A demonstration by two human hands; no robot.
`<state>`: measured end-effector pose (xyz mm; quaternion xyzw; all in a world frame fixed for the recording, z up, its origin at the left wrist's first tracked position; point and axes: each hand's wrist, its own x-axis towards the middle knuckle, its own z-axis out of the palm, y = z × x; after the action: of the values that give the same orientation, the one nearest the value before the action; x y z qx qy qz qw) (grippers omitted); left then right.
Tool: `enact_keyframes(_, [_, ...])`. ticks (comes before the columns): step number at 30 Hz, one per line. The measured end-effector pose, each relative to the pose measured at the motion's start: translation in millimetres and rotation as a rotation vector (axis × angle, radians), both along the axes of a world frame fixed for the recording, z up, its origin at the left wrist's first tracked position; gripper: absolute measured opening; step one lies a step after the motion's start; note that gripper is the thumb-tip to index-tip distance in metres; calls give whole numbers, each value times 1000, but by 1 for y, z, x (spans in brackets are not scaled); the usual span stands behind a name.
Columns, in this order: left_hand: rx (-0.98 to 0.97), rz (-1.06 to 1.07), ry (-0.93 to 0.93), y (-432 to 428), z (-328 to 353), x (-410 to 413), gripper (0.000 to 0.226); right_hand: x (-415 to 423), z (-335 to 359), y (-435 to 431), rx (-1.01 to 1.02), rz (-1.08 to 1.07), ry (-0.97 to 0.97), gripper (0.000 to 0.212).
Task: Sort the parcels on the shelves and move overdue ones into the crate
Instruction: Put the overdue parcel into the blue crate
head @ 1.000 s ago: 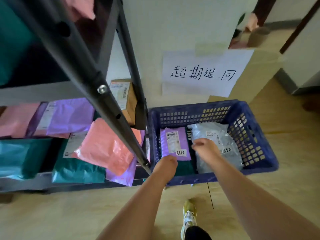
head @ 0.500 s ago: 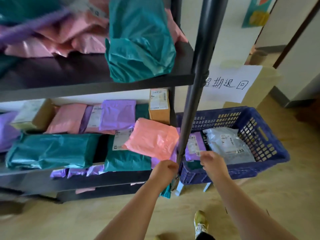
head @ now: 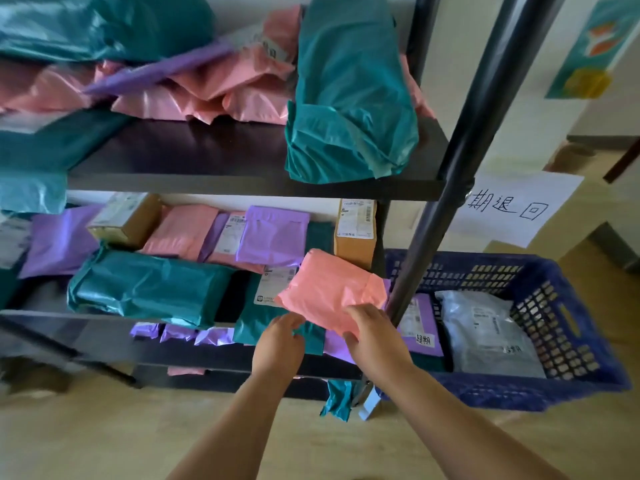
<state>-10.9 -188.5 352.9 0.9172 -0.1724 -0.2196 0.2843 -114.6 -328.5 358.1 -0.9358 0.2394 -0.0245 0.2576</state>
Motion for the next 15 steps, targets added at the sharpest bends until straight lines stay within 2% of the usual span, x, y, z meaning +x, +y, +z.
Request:
enact_keyframes(6, [71,-40,-87,17,-6,6,51,28,-14,-1,-195,164,279,71])
enact_keyframes(11, [160,-206,-165,21,-7,20,59,48,-18,-2,-252,196,435,74])
enact_keyframes(15, [257,-353,-112,22,-15,35,66,56,-19,5,-243,149,439,69])
